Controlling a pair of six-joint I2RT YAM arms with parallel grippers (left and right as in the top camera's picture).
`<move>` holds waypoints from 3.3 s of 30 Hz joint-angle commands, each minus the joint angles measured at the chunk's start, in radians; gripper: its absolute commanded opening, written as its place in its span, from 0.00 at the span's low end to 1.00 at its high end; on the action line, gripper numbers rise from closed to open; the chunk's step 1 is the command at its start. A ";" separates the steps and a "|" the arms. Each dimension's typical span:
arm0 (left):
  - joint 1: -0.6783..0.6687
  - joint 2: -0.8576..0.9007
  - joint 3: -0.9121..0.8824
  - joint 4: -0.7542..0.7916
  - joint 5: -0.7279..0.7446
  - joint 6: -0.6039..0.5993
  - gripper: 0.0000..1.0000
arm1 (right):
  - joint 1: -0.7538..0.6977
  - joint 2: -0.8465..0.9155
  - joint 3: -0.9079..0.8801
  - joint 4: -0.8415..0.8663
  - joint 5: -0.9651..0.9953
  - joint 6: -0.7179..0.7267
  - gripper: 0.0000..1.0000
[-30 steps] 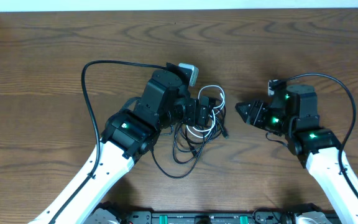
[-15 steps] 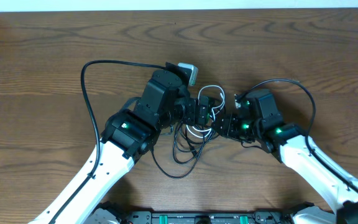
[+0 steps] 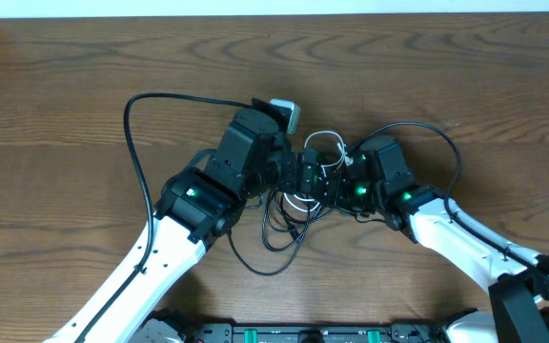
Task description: Untangle cables
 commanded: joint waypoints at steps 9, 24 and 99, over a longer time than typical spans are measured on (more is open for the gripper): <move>0.011 -0.001 0.020 -0.046 -0.144 0.008 0.90 | -0.017 -0.031 0.007 0.042 -0.029 -0.137 0.01; 0.061 -0.003 0.020 -0.083 -0.143 0.005 0.90 | -0.284 -0.436 0.136 0.033 -0.089 -0.287 0.01; -0.156 0.444 -0.008 0.679 0.095 -0.076 0.44 | -0.364 -0.353 0.506 -0.368 -0.052 -0.312 0.01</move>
